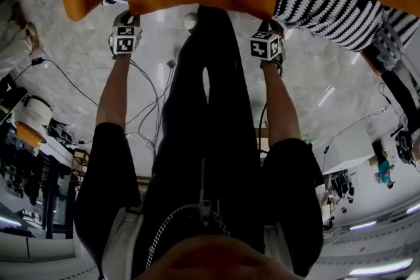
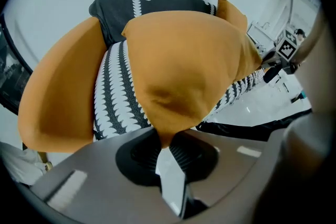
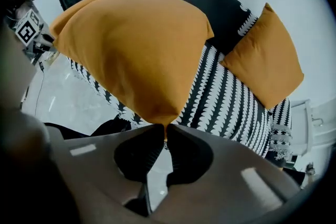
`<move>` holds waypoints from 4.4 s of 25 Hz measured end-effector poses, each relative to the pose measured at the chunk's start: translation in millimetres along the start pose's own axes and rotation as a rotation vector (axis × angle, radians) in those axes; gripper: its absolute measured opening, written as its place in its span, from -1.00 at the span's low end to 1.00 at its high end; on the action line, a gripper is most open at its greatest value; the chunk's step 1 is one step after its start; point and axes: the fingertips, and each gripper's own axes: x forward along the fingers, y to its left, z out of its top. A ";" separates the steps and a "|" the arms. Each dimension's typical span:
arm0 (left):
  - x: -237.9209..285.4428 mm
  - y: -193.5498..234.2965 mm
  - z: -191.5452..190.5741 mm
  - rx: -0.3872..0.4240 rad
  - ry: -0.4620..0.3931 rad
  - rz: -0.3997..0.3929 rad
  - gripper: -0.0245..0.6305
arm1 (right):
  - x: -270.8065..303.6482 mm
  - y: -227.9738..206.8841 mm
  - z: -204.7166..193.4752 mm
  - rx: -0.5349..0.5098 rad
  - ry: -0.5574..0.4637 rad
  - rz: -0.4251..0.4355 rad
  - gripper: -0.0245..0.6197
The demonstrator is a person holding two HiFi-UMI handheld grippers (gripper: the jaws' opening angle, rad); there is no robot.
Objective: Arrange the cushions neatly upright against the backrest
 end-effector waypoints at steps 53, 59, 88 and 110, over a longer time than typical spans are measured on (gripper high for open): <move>-101.3 147.4 502.5 -0.007 -0.443 -0.150 -0.70 | -189.9 -213.3 394.5 0.594 -0.518 0.023 -0.85; -135.3 188.8 506.2 -0.114 -0.556 -0.077 -0.41 | -197.5 -184.1 377.5 0.583 -0.524 0.073 -0.89; -317.3 -207.8 379.0 -0.054 -0.786 -0.071 -0.89 | -393.2 -164.3 169.2 0.276 -0.927 0.142 -0.92; -380.5 -375.2 354.5 0.033 -0.844 -0.182 -0.89 | -433.4 -174.6 48.6 0.324 -0.987 0.184 -0.92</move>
